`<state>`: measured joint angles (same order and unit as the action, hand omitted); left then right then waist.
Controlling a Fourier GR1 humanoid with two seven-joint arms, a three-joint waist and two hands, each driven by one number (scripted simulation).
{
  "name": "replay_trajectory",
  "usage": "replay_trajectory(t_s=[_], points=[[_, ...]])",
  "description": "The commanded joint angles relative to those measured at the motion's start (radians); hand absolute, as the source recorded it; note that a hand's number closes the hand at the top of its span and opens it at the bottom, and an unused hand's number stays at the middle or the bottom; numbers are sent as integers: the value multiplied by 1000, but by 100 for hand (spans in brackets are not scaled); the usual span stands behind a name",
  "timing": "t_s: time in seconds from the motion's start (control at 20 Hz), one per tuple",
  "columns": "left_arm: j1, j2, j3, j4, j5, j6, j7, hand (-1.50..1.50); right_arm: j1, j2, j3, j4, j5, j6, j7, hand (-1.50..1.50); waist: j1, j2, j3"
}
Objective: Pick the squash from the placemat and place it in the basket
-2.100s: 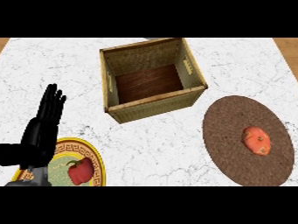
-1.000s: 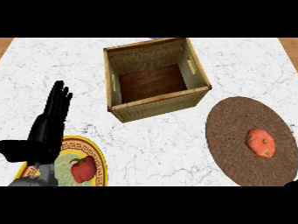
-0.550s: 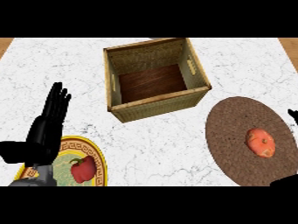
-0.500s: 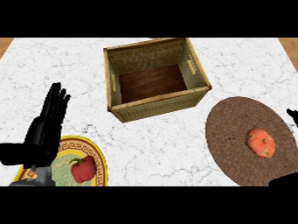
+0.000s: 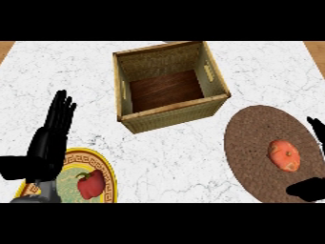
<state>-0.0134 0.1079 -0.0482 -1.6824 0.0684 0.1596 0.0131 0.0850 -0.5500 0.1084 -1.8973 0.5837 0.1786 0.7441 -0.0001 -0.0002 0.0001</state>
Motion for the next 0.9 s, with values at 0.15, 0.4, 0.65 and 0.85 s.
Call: replay_trajectory(t_s=[0.15, 0.4, 0.65, 0.85], points=[[-43, -24, 17, 49, -15, -11, -7, 0, -76, 116, 1, 102, 109, 36, -22, -150, 0, 0, 0], [17, -61, -6, 34, -36, -2, -34, 0, -19, 158, -17, 95, 136, 42, -60, -150, 0, 0, 0], [-1, -12, 42, -9, -9, -54, 9, 0, -47, 159, -85, 169, 129, 99, -107, -150, 1, 0, 0], [9, -18, 22, -111, -35, -21, 115, 0, -23, 142, -129, 224, 121, 82, -209, -150, 0, 0, 0]])
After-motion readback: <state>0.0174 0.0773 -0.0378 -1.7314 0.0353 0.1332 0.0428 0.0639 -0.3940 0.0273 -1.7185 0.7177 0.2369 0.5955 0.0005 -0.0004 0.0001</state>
